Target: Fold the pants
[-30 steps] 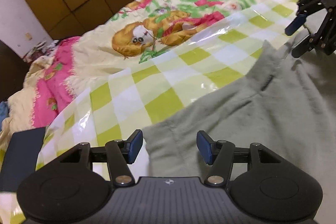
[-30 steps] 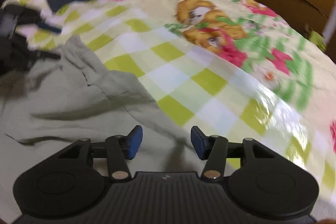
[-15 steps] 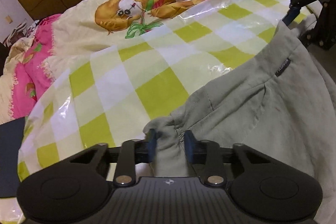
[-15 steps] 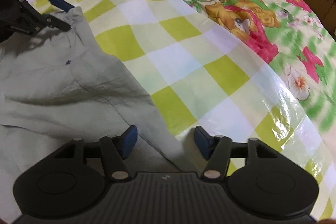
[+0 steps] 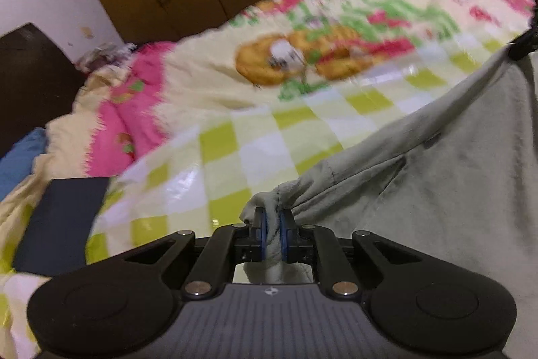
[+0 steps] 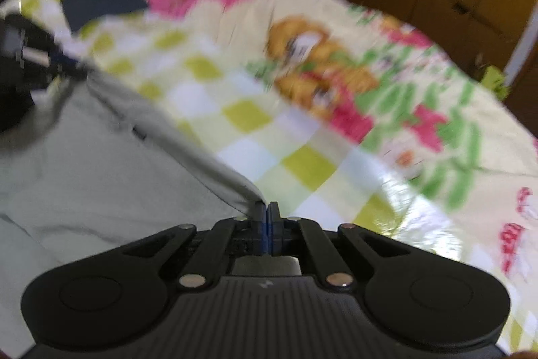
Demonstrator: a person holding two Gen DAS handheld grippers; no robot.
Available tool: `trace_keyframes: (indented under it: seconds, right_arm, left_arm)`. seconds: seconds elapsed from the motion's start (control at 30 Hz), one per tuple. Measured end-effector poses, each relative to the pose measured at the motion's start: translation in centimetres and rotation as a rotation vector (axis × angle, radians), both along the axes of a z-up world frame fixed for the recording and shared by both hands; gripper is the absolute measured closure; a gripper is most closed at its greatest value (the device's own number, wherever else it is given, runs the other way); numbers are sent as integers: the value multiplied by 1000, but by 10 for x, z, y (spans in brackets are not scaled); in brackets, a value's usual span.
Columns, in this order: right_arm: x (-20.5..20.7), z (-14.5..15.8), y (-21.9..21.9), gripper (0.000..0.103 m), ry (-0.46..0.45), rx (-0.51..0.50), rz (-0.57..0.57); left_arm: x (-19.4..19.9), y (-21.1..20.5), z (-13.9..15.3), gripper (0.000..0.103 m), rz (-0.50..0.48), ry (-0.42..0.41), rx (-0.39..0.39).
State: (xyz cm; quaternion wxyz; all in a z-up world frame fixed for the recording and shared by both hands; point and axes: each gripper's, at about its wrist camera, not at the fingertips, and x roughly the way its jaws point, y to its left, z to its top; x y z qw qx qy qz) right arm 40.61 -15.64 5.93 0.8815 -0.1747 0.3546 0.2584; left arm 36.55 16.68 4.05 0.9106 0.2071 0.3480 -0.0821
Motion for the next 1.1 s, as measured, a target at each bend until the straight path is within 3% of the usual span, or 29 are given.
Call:
trace_keyframes:
  seconds: [0.1,0.17,0.23,0.37,0.47,0.6,0.7,0.93,1.03,1.1]
  right_arm:
    - [-57,32,-2,103,-90,37,1]
    - [-104,43,3,103,-182,1,8]
    - [-142,46,7,103,-219,-14,7]
    - [-213,32,13,103,-186,-21,11]
    - [-248,9,16,102,-120,-35,16]
    - [-267,-32,28,100,25,-46,21]
    - [-280,-58,41,100,59,-90,41]
    - [-287,-59,50,99,74,-154,64]
    - [-288,-57,52,96,70,-199,33]
    - [-296,-49,57,93,30,-217,38]
  left_arm:
    - [-34,4,20,78,23,-87,-45]
    - [-63,5,32,78,33,-158,-57]
    - [-90,8,42,78,44,-200,-88]
    - [-157,12,53,78,53,-236,-165]
    - [-203,15,44,77,61,-221,-184]
    - [-236,26,8,75,126,-129,-177]
    - [-251,38,-18,75,205,-60,-183]
    - [-279,54,-36,75,247,-24,-248]
    - [-280,60,-33,68,239,-23,-330]
    - [-278,61,-31,64,233,-42,-334]
